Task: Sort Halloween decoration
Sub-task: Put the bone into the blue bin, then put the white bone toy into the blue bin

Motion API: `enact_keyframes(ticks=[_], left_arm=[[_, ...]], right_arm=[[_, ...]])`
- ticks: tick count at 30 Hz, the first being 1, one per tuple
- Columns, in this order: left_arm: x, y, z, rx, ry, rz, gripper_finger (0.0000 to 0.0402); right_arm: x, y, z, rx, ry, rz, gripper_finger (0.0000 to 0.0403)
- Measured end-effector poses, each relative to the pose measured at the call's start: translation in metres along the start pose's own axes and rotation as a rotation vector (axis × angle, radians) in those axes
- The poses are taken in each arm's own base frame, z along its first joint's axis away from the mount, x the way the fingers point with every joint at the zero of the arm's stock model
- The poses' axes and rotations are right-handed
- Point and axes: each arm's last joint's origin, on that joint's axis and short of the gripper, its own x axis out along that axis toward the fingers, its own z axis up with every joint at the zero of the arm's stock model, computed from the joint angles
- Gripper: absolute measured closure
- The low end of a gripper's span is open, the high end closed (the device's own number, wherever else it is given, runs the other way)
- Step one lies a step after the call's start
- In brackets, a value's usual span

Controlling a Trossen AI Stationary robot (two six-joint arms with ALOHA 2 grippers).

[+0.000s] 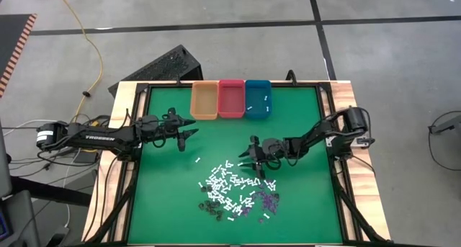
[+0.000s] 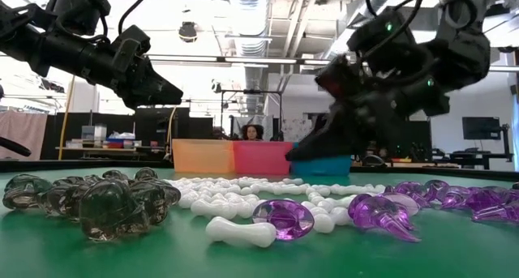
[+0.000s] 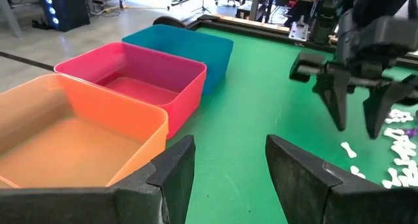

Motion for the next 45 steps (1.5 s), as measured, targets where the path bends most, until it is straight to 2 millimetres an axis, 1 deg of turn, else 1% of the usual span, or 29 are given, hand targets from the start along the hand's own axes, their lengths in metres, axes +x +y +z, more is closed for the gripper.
enact_keyframes(ticks=[4,10,14,17,20,29,33,40,45], left_arm=[[0.0,0.0,0.0,-0.001,0.0,-0.001,0.0223],[0.0,0.0,0.0,0.001,0.001,0.0,0.0223],[0.0,0.0,0.0,0.002,0.001,-0.001,0.0223],[0.0,0.0,0.0,0.002,0.001,-0.001,0.0223],[0.0,0.0,0.0,0.003,0.002,0.0,0.0223],[0.0,0.0,-0.001,0.004,0.005,0.0,0.0223],[0.0,0.0,-0.001,0.005,0.013,0.001,0.0223],[0.0,0.0,-0.002,0.006,0.02,0.001,0.0223],[0.0,0.0,-0.002,0.007,0.02,0.002,0.0223]], right_arm=[[0.013,0.0,-0.008,-0.004,0.026,0.005,0.0195],[0.019,0.001,-0.018,0.005,0.064,0.012,0.0195],[0.025,-0.002,-0.034,0.019,0.125,0.006,0.0197],[0.028,-0.005,-0.047,0.039,0.167,-0.004,0.021],[0.03,-0.007,-0.054,0.042,0.179,-0.007,0.0237],[0.03,-0.009,-0.054,0.015,0.177,-0.014,0.0325],[0.03,-0.009,-0.054,0.015,0.178,-0.012,0.0353],[0.03,-0.009,-0.052,0.043,0.154,-0.017,0.0357],[0.025,-0.015,-0.039,0.054,0.123,-0.038,0.0357]])
